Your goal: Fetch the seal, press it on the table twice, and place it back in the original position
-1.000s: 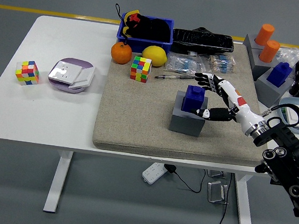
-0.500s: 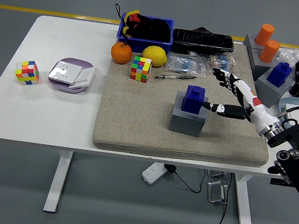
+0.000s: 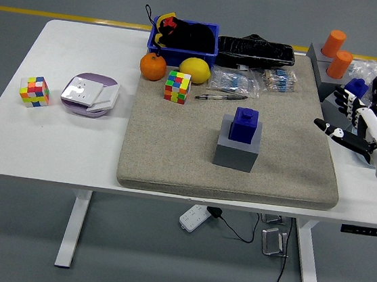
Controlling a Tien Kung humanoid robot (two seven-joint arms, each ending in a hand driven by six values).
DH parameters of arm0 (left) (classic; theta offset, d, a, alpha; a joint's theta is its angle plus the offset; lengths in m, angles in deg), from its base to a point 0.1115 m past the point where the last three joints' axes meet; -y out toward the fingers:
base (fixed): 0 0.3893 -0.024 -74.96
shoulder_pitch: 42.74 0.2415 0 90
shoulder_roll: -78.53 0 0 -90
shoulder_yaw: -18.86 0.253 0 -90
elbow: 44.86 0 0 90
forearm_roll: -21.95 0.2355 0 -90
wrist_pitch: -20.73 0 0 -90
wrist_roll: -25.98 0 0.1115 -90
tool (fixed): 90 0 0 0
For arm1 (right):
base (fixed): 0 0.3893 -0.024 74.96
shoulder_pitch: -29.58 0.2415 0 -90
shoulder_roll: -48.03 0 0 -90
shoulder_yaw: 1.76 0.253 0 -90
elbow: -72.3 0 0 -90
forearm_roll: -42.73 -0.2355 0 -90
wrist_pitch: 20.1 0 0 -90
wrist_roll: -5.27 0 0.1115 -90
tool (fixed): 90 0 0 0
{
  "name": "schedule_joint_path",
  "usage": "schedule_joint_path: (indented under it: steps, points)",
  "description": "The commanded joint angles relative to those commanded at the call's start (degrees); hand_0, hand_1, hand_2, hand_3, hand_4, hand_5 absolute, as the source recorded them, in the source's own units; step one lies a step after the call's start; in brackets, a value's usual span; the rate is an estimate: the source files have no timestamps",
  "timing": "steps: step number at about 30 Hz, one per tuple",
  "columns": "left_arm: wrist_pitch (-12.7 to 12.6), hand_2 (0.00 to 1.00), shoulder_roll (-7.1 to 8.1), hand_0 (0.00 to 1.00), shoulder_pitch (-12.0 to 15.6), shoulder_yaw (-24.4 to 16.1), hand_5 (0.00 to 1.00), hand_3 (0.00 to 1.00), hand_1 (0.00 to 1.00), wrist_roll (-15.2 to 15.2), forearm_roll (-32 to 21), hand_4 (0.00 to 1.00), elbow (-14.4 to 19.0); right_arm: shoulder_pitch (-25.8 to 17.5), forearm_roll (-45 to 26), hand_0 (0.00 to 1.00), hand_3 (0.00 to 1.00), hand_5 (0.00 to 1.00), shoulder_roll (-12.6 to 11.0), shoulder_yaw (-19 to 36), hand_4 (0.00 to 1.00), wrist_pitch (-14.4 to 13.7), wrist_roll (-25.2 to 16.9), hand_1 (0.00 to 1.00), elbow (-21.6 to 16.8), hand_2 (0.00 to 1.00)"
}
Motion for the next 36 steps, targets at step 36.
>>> schedule_joint_path:
  steps: [36]
  points:
    - [-0.24, 0.789, -0.21, 0.817, 0.29, -1.89, 0.421, 0.836, 0.816, 0.1, 0.88, 0.804, -0.22, -8.4, 2.91, 0.886, 0.764, 0.311, -0.64, 22.5, 0.97, 2.12, 3.62, 0.788, -6.22, 0.793]
